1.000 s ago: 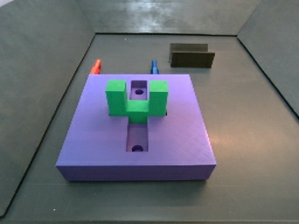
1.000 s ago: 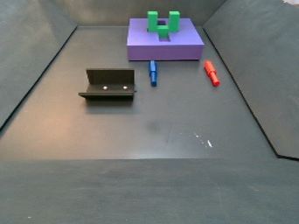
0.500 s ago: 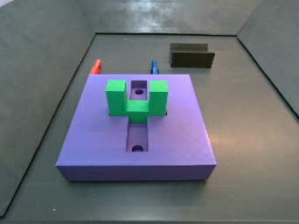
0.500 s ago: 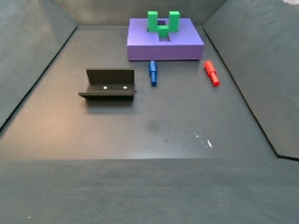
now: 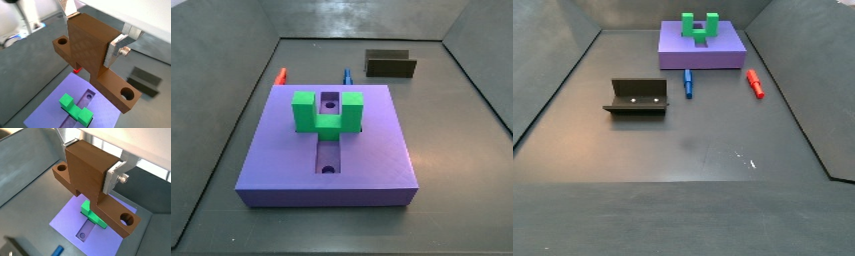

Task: Pick up the brown object. Move up. Place the brown object on the fixture. Regrasp the brown object. Move to above the board. Insert the brown object.
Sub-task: Insert the brown object.

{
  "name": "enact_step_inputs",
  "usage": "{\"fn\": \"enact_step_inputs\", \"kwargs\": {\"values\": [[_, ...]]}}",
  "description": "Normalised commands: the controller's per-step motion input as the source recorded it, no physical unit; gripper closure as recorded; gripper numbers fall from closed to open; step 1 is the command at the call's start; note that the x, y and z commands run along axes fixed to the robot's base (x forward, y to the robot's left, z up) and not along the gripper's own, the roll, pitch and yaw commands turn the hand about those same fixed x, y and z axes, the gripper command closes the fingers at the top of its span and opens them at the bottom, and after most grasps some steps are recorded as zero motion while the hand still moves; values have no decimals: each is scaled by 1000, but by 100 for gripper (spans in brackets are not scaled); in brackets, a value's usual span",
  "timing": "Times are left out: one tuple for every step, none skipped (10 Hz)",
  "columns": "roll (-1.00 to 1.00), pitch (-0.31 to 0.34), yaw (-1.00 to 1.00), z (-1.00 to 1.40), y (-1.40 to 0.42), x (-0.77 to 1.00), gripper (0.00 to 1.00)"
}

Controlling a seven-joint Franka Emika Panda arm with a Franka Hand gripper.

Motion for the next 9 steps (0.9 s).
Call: {"fn": "enact_step_inputs", "kwargs": {"values": [[-40,-34,-860,-69,-49,166,100],[0,-27,-866,-223,-80,163,100],[0,-24,-900,-331,-63,131,100],[0,-11,-937,-354,-49,100,100],[0,-10,-931,-331,-34,111,100],[0,-7,-897,-337,-43,151,100],[0,-21,-883,-346,-40,111,100],[-16,-41,-906,-360,-34,80,100],[-60,-66,-926,-366,-23,31,100]]}}
